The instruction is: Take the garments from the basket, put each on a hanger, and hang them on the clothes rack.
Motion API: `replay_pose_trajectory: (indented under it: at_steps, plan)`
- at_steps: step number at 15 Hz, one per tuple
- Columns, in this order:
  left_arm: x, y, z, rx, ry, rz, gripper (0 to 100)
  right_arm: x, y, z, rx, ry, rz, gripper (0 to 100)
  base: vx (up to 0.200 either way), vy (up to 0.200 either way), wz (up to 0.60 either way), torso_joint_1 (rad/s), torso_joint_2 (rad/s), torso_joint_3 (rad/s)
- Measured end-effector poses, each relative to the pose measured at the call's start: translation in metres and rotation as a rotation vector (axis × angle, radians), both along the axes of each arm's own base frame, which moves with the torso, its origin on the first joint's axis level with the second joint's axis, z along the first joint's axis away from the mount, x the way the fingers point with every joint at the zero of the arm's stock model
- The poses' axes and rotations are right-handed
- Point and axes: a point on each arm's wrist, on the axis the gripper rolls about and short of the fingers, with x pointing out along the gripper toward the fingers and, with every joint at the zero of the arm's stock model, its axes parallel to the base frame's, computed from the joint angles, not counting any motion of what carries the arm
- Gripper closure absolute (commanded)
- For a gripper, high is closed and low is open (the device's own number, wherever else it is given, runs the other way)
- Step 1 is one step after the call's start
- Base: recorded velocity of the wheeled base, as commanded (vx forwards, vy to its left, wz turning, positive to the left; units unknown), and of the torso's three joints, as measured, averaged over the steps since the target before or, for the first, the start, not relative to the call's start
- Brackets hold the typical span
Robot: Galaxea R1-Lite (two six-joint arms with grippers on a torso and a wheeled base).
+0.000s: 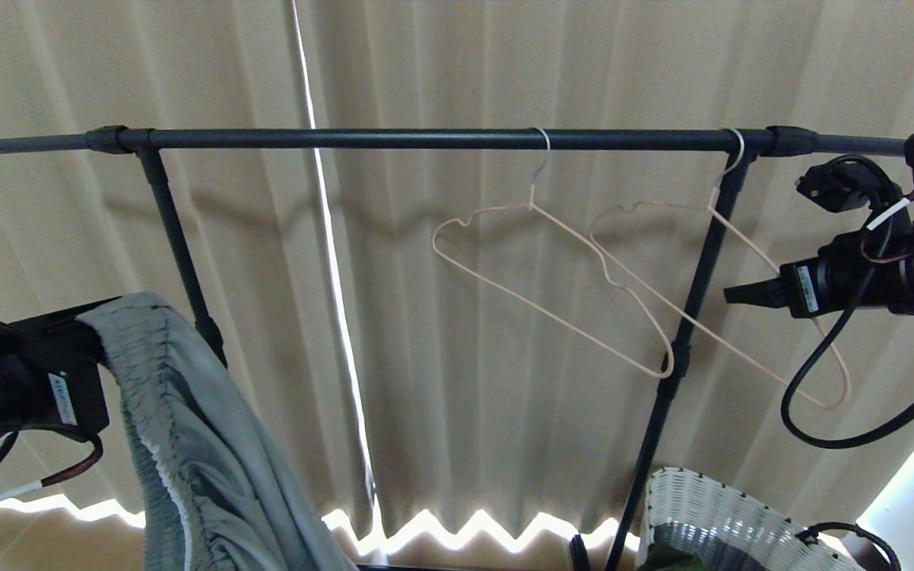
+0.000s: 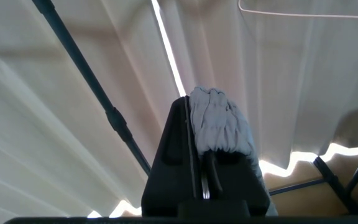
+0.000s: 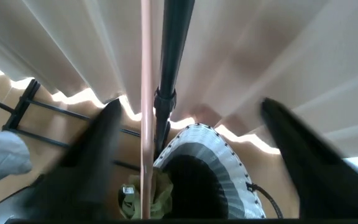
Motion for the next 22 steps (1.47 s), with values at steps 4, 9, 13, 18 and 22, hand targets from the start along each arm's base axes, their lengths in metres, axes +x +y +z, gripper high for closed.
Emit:
replay_pose_trajectory:
  at_steps: [4, 9, 13, 18, 22]
  plan:
    - [0.0, 0.0, 0.0, 0.0, 0.0, 0.0, 100, -0.002, 0.0, 0.001, 0.0, -0.001, 0.001, 100, 0.0, 0.0, 0.0, 0.0, 0.0, 0.0]
    - [0.0, 0.0, 0.0, -0.001, -0.001, 0.002, 100, -0.006, 0.0, 0.006, 0.007, -0.018, 0.005, 100, 0.0, 0.0, 0.0, 0.0, 0.0, 0.0]
    - [0.0, 0.0, -0.001, 0.002, 0.002, 0.003, 100, -0.018, 0.0, 0.018, 0.072, -0.059, -0.037, 100, 0.0, 0.0, 0.0, 0.0, 0.0, 0.0]
    - [0.001, 0.001, -0.001, 0.002, 0.004, 0.008, 100, -0.05, -0.001, 0.02, 0.082, -0.08, -0.044, 100, 0.0, 0.0, 0.0, 0.0, 0.0, 0.0]
    - [0.003, 0.005, -0.002, 0.003, 0.011, 0.043, 100, -0.09, -0.002, 0.009, 0.074, -0.086, -0.044, 100, -0.15, 0.0, 0.0, 0.007, 0.0, 0.001]
